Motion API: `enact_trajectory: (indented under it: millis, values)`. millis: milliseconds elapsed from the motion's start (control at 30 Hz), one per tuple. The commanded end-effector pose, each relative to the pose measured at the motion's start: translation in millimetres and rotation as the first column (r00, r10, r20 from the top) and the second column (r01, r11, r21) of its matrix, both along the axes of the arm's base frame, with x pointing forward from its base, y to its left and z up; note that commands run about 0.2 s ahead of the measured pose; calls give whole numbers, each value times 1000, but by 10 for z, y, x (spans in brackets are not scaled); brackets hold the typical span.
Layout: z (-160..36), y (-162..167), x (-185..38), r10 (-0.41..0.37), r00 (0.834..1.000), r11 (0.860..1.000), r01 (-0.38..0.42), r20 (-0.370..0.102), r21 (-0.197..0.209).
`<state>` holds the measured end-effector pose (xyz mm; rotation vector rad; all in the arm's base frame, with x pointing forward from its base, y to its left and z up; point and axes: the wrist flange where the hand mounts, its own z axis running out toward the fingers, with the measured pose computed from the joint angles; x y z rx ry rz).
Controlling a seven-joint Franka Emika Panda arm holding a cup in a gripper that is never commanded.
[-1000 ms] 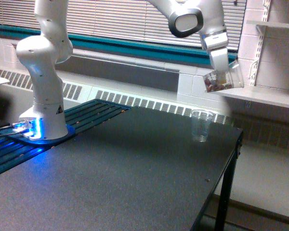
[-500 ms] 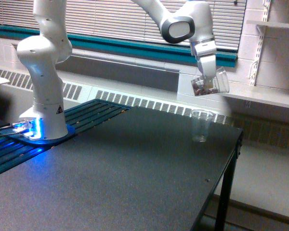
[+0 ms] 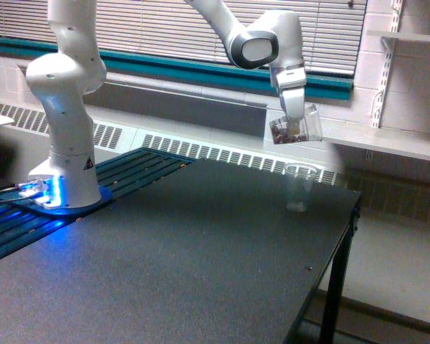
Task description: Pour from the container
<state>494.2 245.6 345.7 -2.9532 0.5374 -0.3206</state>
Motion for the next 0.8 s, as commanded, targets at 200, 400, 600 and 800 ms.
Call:
enact_trajectory:
  millis: [200,400,600,800]
  values:
    - [-72,288,-231,-2,999,1000,4,-36,30]
    - [-155,340,-313,-4,998,999,7,-68,43]
    - [-228,353,-364,0,994,999,5,-105,50]
    - [-273,296,-367,2,991,999,4,-136,46]
